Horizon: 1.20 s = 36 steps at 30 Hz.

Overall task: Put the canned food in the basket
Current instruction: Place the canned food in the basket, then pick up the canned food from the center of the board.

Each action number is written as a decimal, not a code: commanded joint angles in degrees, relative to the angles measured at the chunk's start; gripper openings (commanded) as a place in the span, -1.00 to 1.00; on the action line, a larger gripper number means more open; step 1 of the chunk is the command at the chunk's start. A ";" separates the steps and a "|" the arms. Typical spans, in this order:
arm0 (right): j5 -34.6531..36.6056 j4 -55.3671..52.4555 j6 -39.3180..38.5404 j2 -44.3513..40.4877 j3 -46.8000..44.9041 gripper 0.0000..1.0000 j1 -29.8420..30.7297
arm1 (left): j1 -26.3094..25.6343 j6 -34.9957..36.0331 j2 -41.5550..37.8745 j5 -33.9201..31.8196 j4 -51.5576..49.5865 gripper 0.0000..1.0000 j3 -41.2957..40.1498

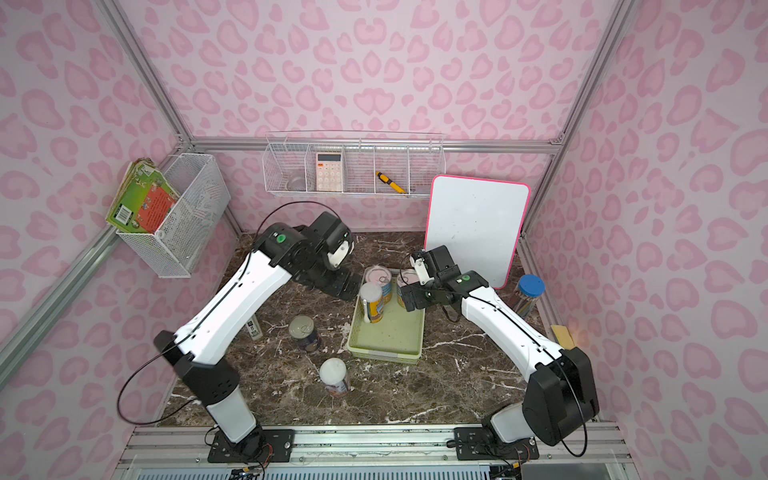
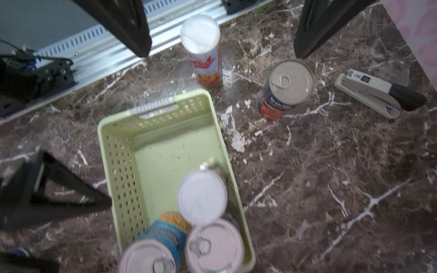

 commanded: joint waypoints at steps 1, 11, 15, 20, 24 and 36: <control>-1.19 0.29 0.46 -0.89 -0.83 0.97 -0.32 | -2.38 -6.57 -6.11 3.71 3.24 0.98 -10.94; -3.90 1.87 1.40 -1.23 -3.02 0.97 -0.38 | -4.42 -12.48 -9.26 14.27 12.98 0.98 -31.05; -3.81 2.02 1.49 -1.84 -4.06 0.97 -0.39 | -6.37 -14.53 -7.36 14.82 14.90 0.99 -33.03; -4.33 2.22 1.50 -2.28 -5.36 0.98 -0.42 | -6.50 -16.79 -6.56 12.89 15.36 0.98 -36.62; -4.24 2.47 1.10 -2.59 -6.25 0.98 -0.42 | -6.60 -17.78 -6.47 11.22 15.50 0.99 -38.23; -3.92 2.78 0.53 -2.59 -7.66 0.98 -0.44 | -7.78 -20.28 -5.34 12.30 18.49 0.68 -45.92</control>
